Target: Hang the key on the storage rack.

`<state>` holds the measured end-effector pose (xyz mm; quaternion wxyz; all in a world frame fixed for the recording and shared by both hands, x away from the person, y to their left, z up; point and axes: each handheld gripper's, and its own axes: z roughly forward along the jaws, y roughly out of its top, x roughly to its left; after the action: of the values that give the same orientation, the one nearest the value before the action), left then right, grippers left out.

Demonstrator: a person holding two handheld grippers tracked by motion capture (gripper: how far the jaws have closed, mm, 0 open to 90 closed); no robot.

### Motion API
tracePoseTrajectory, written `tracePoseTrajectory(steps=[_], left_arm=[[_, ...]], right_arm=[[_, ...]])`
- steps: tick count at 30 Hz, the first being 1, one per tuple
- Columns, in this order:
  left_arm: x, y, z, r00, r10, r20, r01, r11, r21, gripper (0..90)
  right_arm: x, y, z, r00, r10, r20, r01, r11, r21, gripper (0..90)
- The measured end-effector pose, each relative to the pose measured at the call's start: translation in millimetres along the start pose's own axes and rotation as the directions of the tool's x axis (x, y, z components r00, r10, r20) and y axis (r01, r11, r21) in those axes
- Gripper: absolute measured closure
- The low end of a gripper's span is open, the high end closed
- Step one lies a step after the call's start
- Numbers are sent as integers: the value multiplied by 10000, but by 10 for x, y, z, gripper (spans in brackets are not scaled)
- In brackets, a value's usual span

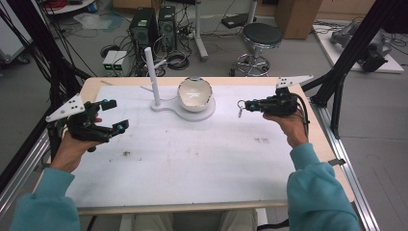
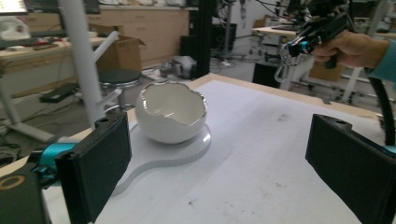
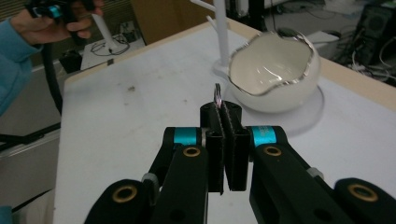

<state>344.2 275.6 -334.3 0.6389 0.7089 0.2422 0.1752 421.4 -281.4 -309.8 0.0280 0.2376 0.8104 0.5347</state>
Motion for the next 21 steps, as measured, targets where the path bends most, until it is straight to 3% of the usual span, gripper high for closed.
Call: tracePoseTrajectory(steps=[1,7,11,12,21], left_arm=[[3,38,42,9999,40,145,-41,9999,101,74],[-14,274,337,9923,283,1209,-355,9977,581,74],[-55,415,541,9831,363,1795,-521,9951,843,74],[-62,435,574,9812,385,1893,-562,9945,889,74],[-190,579,921,9567,314,2894,-666,9914,1126,74]], right_arm=[[67,71,52,9991,-153,-398,151,9999,-44,890],[238,214,216,9913,-804,-1045,798,9968,-107,890],[336,291,341,9811,-1202,-1518,1163,9926,-341,890],[360,311,383,9750,-1316,-1792,1267,9912,-386,890],[481,405,618,9538,-1749,-2444,1624,9842,-706,889]])
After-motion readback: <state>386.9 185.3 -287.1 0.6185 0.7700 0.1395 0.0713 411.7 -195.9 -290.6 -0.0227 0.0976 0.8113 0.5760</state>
